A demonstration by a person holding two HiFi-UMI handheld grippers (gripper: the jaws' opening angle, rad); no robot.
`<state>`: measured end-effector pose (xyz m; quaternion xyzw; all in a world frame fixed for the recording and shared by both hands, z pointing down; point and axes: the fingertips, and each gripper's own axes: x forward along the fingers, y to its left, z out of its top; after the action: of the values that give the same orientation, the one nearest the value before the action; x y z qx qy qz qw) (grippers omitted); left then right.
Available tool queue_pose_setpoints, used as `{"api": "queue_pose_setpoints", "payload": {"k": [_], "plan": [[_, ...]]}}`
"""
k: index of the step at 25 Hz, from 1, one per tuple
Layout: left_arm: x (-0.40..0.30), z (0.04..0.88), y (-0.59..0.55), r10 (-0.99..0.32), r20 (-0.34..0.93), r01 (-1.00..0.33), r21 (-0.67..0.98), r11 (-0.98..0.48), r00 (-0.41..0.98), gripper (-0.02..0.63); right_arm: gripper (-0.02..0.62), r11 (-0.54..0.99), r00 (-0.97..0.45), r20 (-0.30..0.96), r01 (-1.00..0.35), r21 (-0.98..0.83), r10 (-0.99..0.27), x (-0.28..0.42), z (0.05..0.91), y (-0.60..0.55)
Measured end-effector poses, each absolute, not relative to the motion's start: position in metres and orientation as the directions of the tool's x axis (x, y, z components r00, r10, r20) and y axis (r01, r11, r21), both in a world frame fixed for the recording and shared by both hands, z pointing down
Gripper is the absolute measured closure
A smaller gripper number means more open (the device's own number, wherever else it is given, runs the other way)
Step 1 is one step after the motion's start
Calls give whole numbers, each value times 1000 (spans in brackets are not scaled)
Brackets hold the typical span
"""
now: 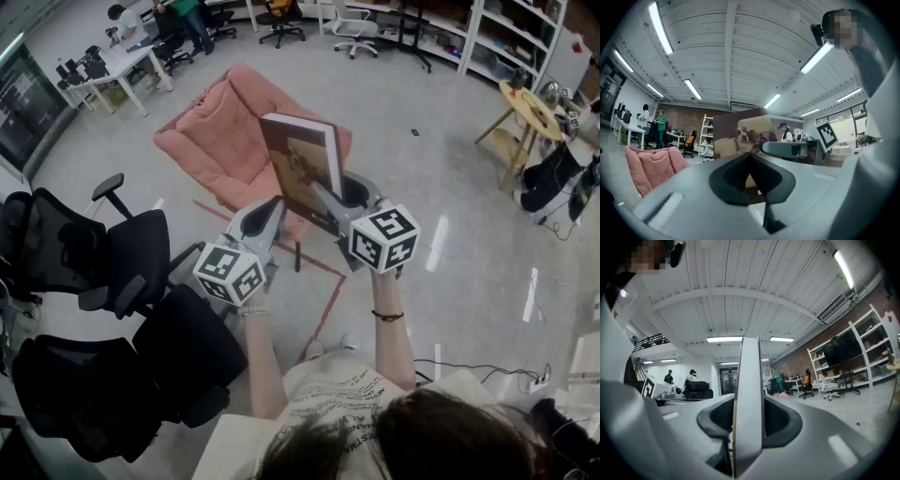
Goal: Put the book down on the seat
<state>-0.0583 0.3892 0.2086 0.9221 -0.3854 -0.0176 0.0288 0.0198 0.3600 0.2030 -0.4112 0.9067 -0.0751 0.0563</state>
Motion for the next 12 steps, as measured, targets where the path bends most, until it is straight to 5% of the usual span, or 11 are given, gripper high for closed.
{"api": "queue_pose_setpoints", "payload": {"k": [12], "plan": [[-48,218,386,-714,9,-712,84,-697,700,614,446,631,-642,-20,-746,-214,-766,35,214,354]]}}
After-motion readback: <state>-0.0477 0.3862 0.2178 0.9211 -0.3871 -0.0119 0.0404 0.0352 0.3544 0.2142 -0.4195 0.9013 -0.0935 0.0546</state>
